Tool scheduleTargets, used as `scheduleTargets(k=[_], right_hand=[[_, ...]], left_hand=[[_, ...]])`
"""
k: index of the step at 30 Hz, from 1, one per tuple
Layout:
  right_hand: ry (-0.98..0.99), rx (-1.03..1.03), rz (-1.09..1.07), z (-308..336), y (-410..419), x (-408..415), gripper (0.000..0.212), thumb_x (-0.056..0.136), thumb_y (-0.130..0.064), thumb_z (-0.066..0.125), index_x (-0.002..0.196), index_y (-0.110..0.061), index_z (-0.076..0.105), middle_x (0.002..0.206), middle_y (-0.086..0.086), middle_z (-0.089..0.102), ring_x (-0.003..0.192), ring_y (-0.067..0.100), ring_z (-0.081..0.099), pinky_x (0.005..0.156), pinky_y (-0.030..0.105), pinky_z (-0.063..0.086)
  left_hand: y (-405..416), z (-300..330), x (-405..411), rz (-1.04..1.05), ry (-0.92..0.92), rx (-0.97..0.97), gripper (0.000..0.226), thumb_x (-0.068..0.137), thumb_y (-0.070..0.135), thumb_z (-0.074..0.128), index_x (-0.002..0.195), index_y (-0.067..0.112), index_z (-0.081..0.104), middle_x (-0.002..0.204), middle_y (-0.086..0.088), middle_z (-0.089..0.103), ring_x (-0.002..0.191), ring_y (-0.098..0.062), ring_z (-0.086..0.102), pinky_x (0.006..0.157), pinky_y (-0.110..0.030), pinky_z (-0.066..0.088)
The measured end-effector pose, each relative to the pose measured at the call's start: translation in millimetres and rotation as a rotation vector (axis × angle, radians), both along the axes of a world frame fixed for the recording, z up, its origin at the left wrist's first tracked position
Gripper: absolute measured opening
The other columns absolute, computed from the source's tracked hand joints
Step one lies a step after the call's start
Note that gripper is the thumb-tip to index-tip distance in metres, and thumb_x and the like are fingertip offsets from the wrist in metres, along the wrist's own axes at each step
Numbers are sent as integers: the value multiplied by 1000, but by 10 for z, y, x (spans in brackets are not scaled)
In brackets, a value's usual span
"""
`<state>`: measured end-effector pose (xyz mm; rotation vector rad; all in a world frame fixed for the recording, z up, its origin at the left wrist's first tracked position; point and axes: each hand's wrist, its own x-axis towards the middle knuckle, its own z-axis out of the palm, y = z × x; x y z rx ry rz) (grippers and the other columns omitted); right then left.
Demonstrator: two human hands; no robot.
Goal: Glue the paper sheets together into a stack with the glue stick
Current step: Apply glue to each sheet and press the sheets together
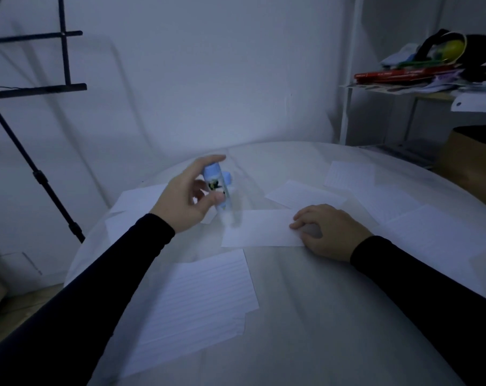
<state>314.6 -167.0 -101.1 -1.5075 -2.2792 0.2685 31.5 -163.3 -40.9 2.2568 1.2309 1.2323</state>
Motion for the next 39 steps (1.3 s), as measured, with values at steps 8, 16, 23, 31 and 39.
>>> scheduleTargets(k=[8,16,23,31,39], right_hand=[[58,86,9,179,132,-598,27,86,-32,59,107,-19,67,118,1,59,113,20,53,100,36,40],[-143,-114,19,170,282,-1032,41,84,-44,59,120,-24,64,131,-4,55,121,18,50,104,33,39],[-93,-120,18,184,256,-1021,38,83,-40,61,115,-21,68,122,-1,62,114,17,55,99,30,43],[-103,-133,-9,201,280,-1045,37,84,-40,62,115,-21,68,123,0,58,116,18,52,96,26,40],[-75,-148,-25,165,284,-1038,38,83,-41,64,116,-22,68,124,1,59,116,19,53,98,28,41]], left_hand=[[285,-135,169,129,26,34,58,86,12,65,131,42,42,114,2,55,79,-14,61,61,-13,44],[419,-250,146,118,91,-47,57,87,14,64,136,34,43,103,6,60,75,-6,58,64,-2,38],[439,-271,145,92,105,-52,56,88,13,62,136,35,42,100,6,61,75,-4,57,64,-4,38],[443,-245,128,78,142,-84,53,87,15,62,131,38,44,98,7,61,76,-13,58,63,-6,39],[292,-187,43,31,207,-98,51,86,16,65,127,41,46,94,18,59,68,-2,51,63,-7,39]])
